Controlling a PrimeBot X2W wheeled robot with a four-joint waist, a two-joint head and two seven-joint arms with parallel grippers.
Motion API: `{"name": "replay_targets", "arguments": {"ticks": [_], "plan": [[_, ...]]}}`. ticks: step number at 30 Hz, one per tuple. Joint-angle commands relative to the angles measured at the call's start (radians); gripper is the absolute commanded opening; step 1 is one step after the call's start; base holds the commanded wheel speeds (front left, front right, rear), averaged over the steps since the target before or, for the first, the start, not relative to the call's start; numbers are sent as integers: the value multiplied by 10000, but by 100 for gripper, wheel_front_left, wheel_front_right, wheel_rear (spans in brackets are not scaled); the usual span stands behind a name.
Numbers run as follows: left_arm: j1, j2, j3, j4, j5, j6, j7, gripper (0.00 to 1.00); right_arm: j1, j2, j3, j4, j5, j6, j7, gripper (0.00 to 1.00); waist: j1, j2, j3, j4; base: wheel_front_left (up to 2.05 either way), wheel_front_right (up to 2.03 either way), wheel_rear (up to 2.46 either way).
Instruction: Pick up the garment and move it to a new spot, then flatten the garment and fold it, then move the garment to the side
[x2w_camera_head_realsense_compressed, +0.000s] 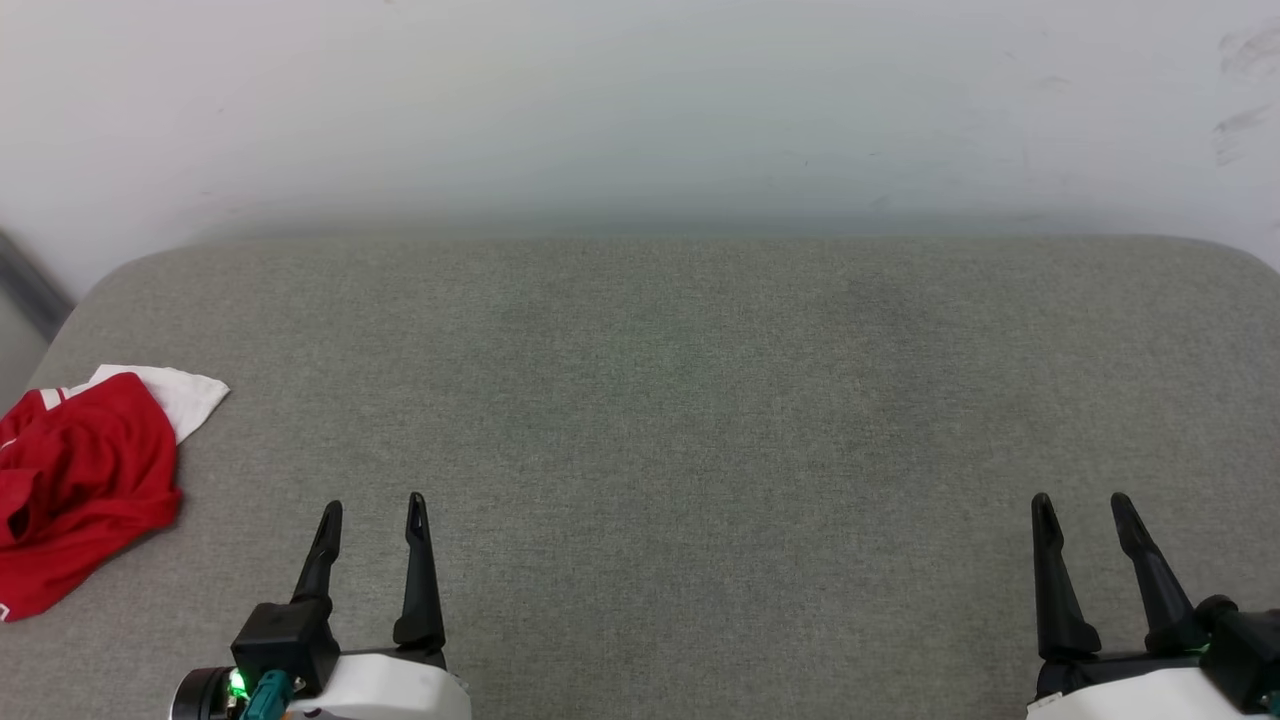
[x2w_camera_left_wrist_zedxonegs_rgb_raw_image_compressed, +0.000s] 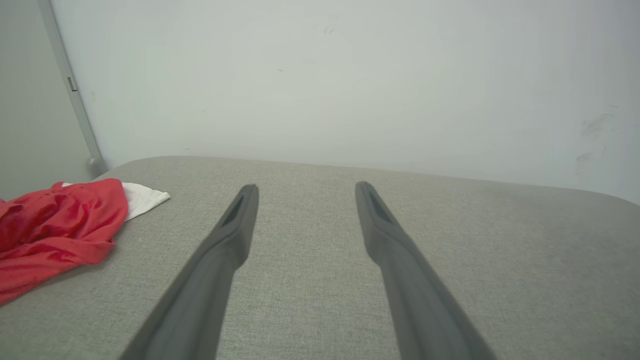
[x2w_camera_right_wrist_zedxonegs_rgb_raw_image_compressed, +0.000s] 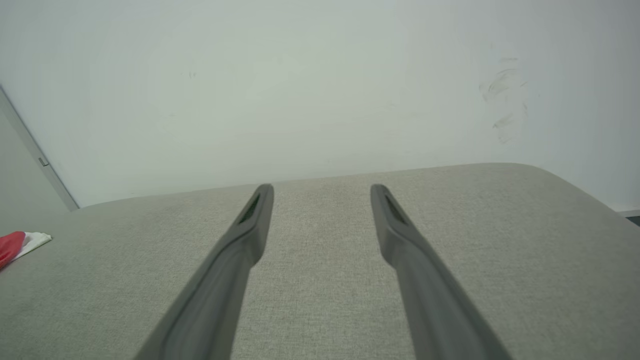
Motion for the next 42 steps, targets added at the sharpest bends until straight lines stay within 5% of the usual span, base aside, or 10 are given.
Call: {"name": "replay_targets", "arguments": {"ticks": [1, 19, 42], "plan": [[56, -47, 43, -30, 197, -59, -93, 100, 105, -52, 33, -108, -221, -3, -75, 100, 0, 0, -1, 2, 0, 0, 0], [258, -223, 309, 97, 1354, -248, -415, 100, 350, -57, 172, -218, -1133, -3, -391, 100, 0, 0, -5, 3, 0, 0, 0], [272, -248, 341, 324, 1063, -264, -394, 100, 376, -56, 155, 53, -667, -3, -375, 100, 0, 0, 46, -11, 0, 0, 0]]}}
